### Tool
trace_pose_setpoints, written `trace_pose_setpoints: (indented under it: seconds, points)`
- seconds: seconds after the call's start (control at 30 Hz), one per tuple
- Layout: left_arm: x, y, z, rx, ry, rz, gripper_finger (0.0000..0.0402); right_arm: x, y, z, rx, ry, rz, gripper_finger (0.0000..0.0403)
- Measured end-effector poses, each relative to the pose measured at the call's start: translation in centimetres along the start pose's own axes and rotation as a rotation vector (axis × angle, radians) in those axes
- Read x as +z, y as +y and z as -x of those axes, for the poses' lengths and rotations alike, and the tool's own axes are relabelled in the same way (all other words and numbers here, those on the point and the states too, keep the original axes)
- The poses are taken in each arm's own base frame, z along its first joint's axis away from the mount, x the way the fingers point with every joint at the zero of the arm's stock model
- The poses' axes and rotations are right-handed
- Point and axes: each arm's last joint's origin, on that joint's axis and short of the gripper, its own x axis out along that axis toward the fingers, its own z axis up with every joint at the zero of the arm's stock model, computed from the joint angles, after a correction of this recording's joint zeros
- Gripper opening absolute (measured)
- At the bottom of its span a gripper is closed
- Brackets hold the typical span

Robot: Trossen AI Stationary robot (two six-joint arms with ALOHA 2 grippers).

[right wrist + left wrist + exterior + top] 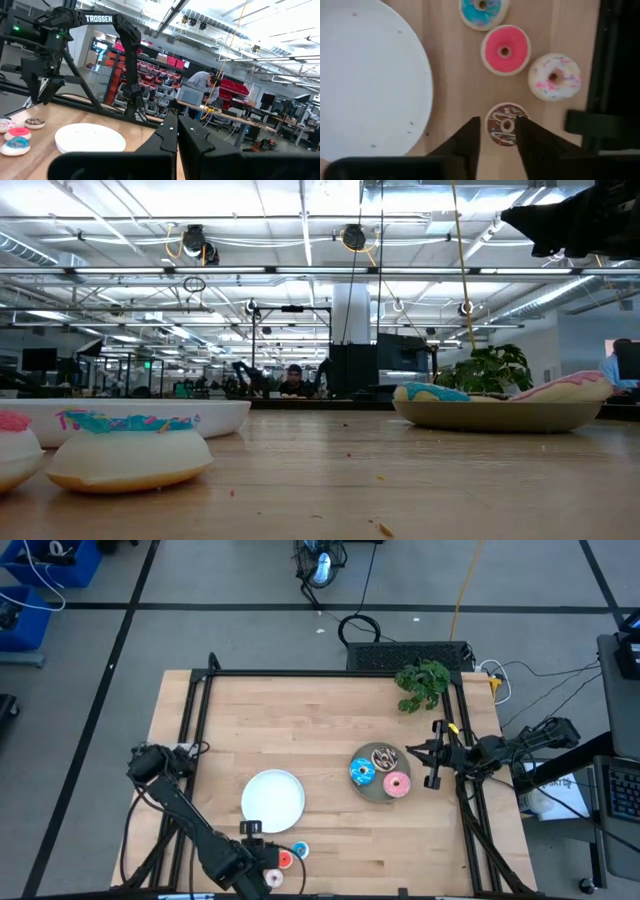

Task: Pick & Place donuts
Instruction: Put the brown donut on the white plate

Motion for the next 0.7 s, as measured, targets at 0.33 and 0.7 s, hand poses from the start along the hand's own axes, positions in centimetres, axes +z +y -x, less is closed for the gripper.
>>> trace_pose_setpoints:
  seconds: [0.33,0.7]
  points:
    - [-0.8,-1.1,0.1,-0.013,-0.035,-0.017,0.0264,0.1,0.0,0.0,-0.002,-0.006,0.022,0.0000]
    - [-1.5,-0.5,-2.3,-0.038,0.053,0.070,0.0294,0.1,0.0,0.0,-0.002,-0.005,0.025,0.0000]
